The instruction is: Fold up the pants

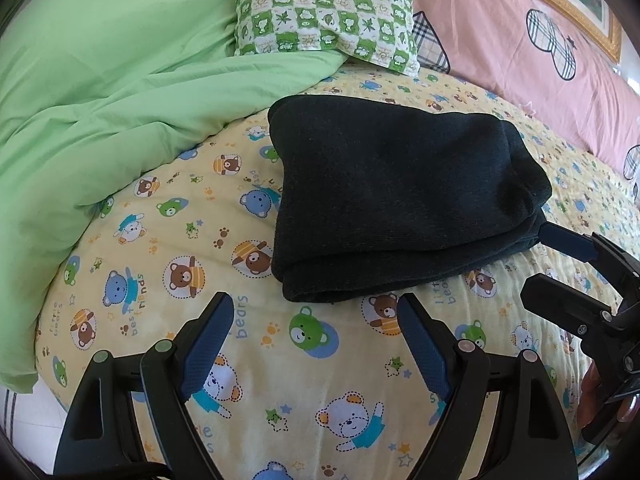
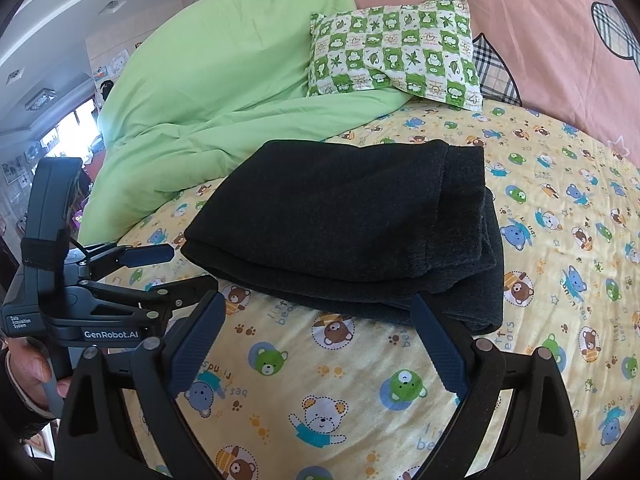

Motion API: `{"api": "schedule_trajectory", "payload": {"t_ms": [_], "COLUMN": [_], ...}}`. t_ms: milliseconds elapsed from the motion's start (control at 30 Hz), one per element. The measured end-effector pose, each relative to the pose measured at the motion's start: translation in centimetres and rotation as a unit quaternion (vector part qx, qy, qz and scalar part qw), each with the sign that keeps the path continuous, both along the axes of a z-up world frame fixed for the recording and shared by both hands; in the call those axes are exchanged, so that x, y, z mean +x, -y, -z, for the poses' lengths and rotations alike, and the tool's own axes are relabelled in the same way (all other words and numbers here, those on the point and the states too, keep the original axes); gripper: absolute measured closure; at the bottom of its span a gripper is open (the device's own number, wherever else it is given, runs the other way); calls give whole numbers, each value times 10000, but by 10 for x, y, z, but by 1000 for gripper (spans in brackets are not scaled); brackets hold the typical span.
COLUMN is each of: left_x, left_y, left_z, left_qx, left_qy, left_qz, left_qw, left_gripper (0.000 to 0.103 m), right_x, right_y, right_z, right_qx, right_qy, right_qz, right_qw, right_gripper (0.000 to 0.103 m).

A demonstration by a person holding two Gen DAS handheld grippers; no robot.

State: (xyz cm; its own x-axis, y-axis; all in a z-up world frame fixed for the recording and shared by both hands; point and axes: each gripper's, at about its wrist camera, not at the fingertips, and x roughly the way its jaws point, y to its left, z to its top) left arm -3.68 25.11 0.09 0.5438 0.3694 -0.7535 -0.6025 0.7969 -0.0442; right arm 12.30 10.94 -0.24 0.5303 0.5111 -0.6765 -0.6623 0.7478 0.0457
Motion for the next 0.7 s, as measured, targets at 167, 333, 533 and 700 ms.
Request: {"api": "schedule_trajectory", "payload": {"t_ms": [167,333,533,700], "left_x": [1,3,5,5], "left_y": [0,0,0,0], "left_z": [0,-1,-2,-3], "left_qx": [-5,11,29,31], "left_qy": [-12,-11,-6,0], "left_qz": [11,40,82,84], "left_qw": [10000,10000,10000,10000], "left_gripper": [19,19,19,19], "right_x": [1,1,1,2], "right_y": [0,-1,-1,0], "right_z": [1,0,0,-1], "right_qx": [0,14,20,43], "right_qy": [-13,-1,15,27], "right_qz": [6,8,13,32], "right_qw": [10000,10000,10000,10000], "right_gripper": [9,9,9,9]}}
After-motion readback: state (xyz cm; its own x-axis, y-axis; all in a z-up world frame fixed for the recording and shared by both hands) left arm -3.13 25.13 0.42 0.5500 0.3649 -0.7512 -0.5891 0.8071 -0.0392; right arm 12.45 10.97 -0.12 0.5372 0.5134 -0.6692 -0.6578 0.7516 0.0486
